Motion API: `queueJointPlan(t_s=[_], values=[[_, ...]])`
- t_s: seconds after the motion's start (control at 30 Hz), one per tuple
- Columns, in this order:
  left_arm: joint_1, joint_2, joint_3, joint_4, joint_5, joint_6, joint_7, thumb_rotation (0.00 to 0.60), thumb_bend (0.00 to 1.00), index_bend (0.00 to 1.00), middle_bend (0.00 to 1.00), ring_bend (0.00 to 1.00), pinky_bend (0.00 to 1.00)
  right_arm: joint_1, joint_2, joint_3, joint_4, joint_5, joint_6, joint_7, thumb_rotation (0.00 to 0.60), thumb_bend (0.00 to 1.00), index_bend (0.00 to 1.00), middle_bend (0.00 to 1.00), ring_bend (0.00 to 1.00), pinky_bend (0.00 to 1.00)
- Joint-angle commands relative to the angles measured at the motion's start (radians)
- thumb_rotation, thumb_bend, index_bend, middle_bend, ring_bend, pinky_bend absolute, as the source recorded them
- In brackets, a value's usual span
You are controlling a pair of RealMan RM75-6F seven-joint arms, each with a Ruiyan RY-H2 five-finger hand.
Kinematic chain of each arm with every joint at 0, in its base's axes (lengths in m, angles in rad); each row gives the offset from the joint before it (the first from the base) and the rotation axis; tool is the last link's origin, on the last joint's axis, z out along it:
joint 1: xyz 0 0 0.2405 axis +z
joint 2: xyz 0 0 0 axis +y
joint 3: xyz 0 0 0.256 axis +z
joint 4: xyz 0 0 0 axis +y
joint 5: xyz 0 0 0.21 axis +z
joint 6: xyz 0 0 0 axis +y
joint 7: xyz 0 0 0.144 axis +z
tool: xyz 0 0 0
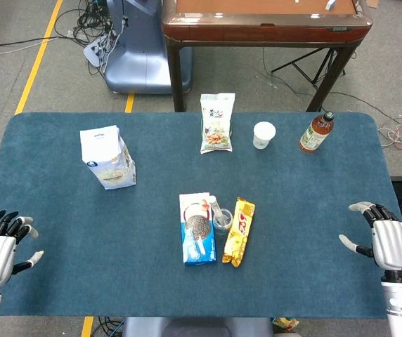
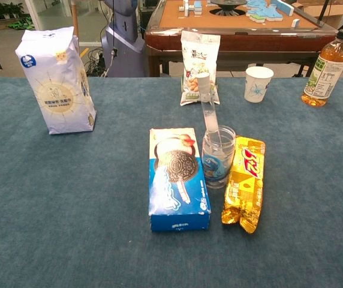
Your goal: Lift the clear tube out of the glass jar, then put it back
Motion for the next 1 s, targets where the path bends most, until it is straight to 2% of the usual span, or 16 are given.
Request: queueJointPlan(t_s=[0.03,0.07,0.13,0.2,0.23,0.3,0.47,0.63,0.83,1.0], values=[[-0.001,0.006,0.006,0.001,0.009,-0.006,-0.025,0.6,0.16,0.41,0.15,0.09,0.1,0.001,-0.002,-0.001,0.002,0.001,-0.002,-0.002,0.6,0.0,0.35,0.34,0.29,0.4],[-0.003,0.01,0.008,0.0,0.012,-0.01,-0.037,0.6,0.16,0.38,0.14,0.11,0.17,0.002,-0.002,-0.001,0.002,0.002,-0.005,-0.002,0.6,0.0,0.35,0.34,0.29,0.4],[-0.006,0.016,0.01,0.003,0.013,-0.016,-0.048,0.6,0.16,0.31,0.15,0.23,0.38,0.004,-0.004,-0.001,0.005,0.005,-0.013,-0.001,0.6,0.0,0.35,0.34,0.29,0.4],[-0.008,0.017,0.012,0.005,0.008,-0.026,-0.041,0.6,0.16,0.28,0.24,0.3,0.43,0.007,-0.006,0.001,0.008,0.009,-0.018,0.002,0.6,0.0,0.35,0.34,0.29,0.4],[-0.008,0.017,0.013,0.004,0.006,-0.029,-0.038,0.6,0.16,0.29,0.29,0.32,0.43,0.008,-0.007,0.002,0.009,0.01,-0.019,0.003,0.6,0.0,0.35,0.34,0.29,0.4],[-0.007,0.019,0.014,0.0,0.0,-0.035,-0.032,0.6,0.16,0.3,0.32,0.32,0.43,0.009,-0.01,0.004,0.01,0.011,-0.019,0.01,0.6,0.0,0.35,0.34,0.29,0.4],[-0.008,0.023,0.016,-0.007,-0.006,-0.042,-0.028,0.6,0.16,0.34,0.34,0.32,0.43,0.011,-0.013,0.007,-0.002,0.007,-0.019,0.042,0.6,0.0,0.36,0.32,0.25,0.4],[-0.007,0.029,0.015,-0.012,-0.013,-0.045,-0.035,0.6,0.16,0.36,0.35,0.32,0.43,0.027,-0.018,0.025,-0.035,0.004,-0.027,0.126,0.6,0.0,0.45,0.3,0.19,0.36],[-0.005,0.038,0.015,-0.016,-0.01,-0.038,-0.052,0.6,0.16,0.36,0.36,0.32,0.43,0.094,0.026,0.063,-0.136,0.029,-0.125,0.151,0.6,0.0,0.47,0.26,0.15,0.29],[-0.003,0.043,0.016,-0.02,-0.01,-0.037,-0.056,0.6,0.16,0.36,0.36,0.32,0.43,0.166,0.064,0.102,-0.224,0.095,-0.242,0.138,0.6,0.0,0.48,0.25,0.13,0.23]])
